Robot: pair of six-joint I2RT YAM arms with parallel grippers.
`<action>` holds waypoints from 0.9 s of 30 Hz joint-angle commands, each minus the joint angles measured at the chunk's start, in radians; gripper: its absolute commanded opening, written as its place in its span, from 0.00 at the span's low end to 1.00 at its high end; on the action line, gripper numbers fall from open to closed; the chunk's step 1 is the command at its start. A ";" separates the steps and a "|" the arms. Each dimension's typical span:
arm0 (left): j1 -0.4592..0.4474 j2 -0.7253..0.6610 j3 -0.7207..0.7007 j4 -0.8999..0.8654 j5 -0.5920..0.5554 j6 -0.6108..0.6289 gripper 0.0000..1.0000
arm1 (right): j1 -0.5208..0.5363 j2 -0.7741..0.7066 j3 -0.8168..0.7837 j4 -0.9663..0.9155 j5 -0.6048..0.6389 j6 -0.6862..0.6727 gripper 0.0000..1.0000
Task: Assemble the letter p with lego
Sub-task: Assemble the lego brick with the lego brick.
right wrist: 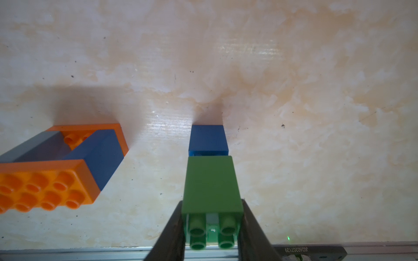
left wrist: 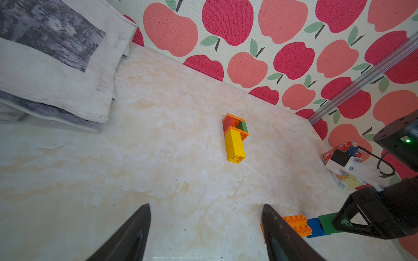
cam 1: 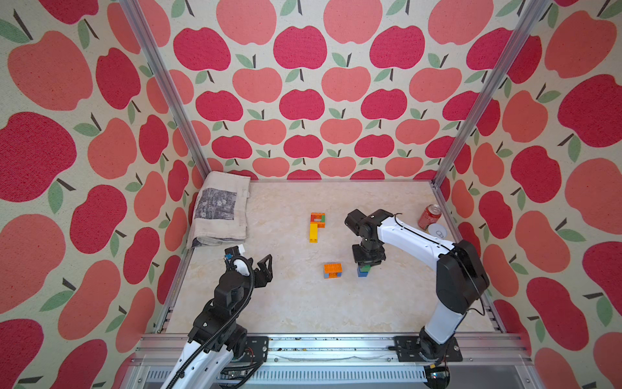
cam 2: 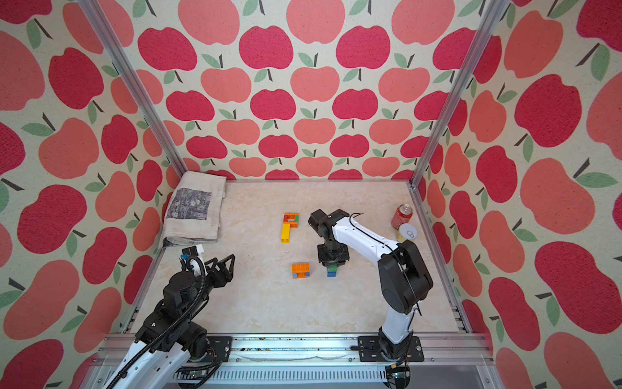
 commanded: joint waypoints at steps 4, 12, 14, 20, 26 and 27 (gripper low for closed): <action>0.005 0.011 -0.011 0.010 -0.014 0.010 0.79 | -0.005 0.028 0.019 0.002 -0.003 0.021 0.05; 0.005 0.005 -0.011 0.007 -0.022 0.010 0.79 | -0.005 0.049 0.009 -0.009 -0.002 0.025 0.06; 0.005 0.006 -0.011 0.007 -0.023 0.010 0.79 | -0.006 0.050 0.003 -0.010 -0.007 0.027 0.06; 0.006 0.006 -0.011 0.010 -0.025 0.007 0.79 | -0.001 0.055 -0.002 -0.027 -0.011 0.018 0.06; 0.005 0.002 -0.011 0.002 -0.030 0.008 0.79 | 0.009 0.059 0.010 -0.045 -0.005 0.018 0.07; 0.005 0.001 -0.011 0.001 -0.031 0.008 0.79 | 0.007 0.060 0.010 -0.044 -0.002 0.018 0.07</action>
